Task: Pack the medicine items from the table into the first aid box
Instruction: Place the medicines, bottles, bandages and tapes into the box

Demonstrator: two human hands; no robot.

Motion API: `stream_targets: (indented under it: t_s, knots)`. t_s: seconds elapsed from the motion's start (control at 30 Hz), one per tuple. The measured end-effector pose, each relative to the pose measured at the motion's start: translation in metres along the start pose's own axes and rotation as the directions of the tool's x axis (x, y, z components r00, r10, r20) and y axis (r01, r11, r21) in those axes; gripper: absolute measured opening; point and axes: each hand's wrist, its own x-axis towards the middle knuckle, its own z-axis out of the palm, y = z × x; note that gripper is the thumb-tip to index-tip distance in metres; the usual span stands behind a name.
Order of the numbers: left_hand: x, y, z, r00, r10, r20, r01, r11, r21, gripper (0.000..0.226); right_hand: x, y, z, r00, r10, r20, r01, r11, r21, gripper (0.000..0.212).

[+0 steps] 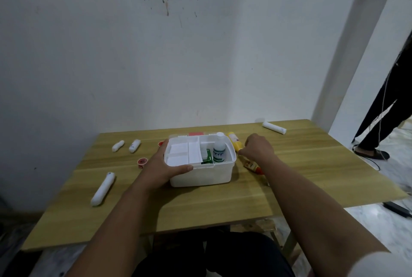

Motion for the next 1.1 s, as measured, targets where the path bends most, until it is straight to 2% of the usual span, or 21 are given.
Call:
stream_targets:
  t_s: [0.1,0.23,0.37,0.43,0.5,0.57,0.63,0.8,0.93,1.03,1.1]
  knots:
    - [0.000,0.002,0.000,1.000,-0.001,0.004,0.001,1.000,-0.011,0.100,0.002,0.003,0.010,0.999,0.039,-0.038,-0.038,0.999,0.033,0.015]
    - [-0.003,0.007,0.001,1.000,0.001,-0.001,-0.001,1.000,-0.018,0.095,0.005,0.004,0.018,0.995,0.067,-0.069,-0.059,0.992,0.116,0.024]
    - [-0.008,0.015,0.000,1.000,-0.005,0.004,0.005,1.000,-0.001,0.090,0.008,0.010,0.031,0.991,0.058,-0.120,-0.039,0.987,0.159,0.019]
    - [-0.011,0.021,0.000,1.000,-0.012,-0.001,0.012,0.999,0.029,0.087,0.004,0.010,0.032,0.986,0.069,-0.150,-0.031,0.970,0.240,0.015]
    - [-0.014,0.027,0.000,1.000,-0.022,-0.013,0.023,0.998,0.059,0.087,0.002,0.007,0.025,0.976,0.099,-0.196,-0.013,0.917,0.400,0.015]
    - [-0.017,0.032,0.001,1.000,-0.019,-0.015,0.020,0.997,0.070,0.087,0.003,0.000,0.008,0.959,0.115,-0.259,0.034,0.859,0.510,0.026]
    - [-0.018,0.033,0.002,1.000,-0.027,-0.013,0.028,0.998,0.064,0.087,0.003,-0.010,-0.015,0.941,0.077,-0.331,0.125,0.828,0.547,0.030]
    - [-0.022,0.039,0.004,0.999,-0.051,-0.017,0.052,0.996,0.067,0.092,-0.005,-0.042,-0.079,0.855,-0.032,-0.518,0.337,0.793,0.508,0.031]
    - [-0.027,0.044,0.004,0.998,-0.056,-0.023,0.057,0.998,0.039,0.083,-0.014,-0.061,-0.116,0.879,-0.216,-0.424,0.434,0.732,0.526,0.035]
    - [-0.026,0.044,0.004,0.998,-0.064,-0.022,0.064,0.997,0.037,0.079,-0.026,-0.071,-0.126,0.903,-0.372,-0.212,0.428,0.762,0.486,0.032]
    - [-0.026,0.043,0.004,0.997,-0.069,-0.023,0.070,0.997,0.032,0.086,-0.034,-0.075,-0.119,0.901,-0.432,-0.052,0.415,0.817,0.400,0.032]
